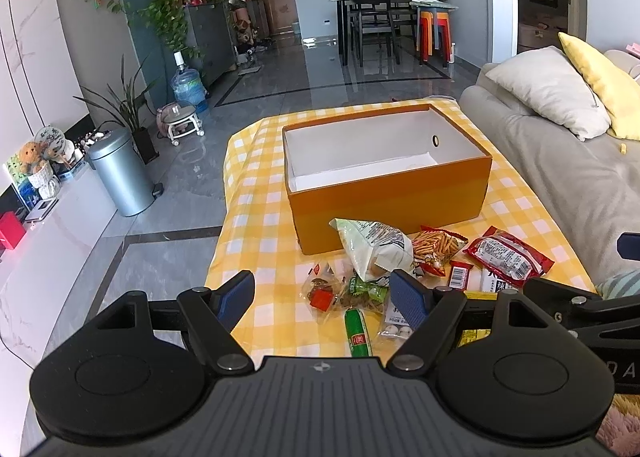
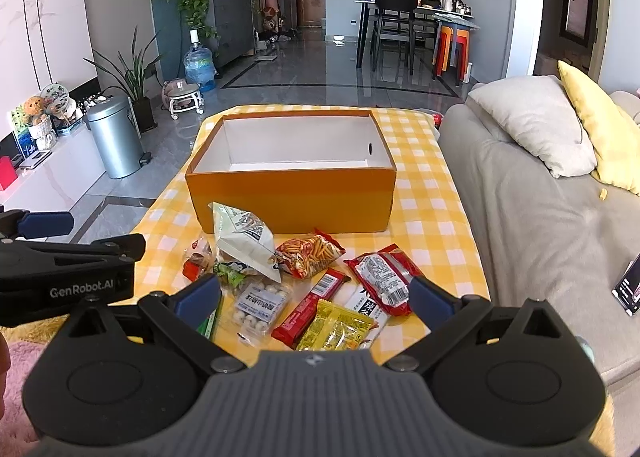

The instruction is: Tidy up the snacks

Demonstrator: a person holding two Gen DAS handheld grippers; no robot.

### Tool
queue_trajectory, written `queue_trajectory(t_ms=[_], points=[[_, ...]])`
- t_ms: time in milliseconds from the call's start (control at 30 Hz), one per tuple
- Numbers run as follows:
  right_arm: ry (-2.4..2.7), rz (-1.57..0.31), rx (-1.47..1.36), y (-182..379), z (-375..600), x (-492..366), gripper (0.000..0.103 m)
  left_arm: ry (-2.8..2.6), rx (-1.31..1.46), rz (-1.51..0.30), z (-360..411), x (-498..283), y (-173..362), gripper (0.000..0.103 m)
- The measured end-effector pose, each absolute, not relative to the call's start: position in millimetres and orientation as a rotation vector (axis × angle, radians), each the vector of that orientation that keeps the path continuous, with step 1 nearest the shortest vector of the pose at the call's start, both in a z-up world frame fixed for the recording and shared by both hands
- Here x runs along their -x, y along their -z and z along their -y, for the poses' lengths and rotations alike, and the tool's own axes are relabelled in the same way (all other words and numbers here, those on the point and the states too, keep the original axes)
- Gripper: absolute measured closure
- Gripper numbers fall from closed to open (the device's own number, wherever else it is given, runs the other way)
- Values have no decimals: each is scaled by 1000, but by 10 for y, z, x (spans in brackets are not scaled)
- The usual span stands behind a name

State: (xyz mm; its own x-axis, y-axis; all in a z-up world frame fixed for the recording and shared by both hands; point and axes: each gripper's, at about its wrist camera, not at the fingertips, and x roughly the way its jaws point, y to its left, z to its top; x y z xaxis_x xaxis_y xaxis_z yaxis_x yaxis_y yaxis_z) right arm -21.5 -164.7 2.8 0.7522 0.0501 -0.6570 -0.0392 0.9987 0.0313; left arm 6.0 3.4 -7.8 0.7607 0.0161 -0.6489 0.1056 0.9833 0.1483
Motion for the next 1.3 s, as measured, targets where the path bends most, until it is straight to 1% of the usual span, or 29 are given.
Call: queue_trajectory(t_ms=[1300], points=[[-16,-769,-28,31,1666,148,4,26,-157,-743,-109,-60,135,13]])
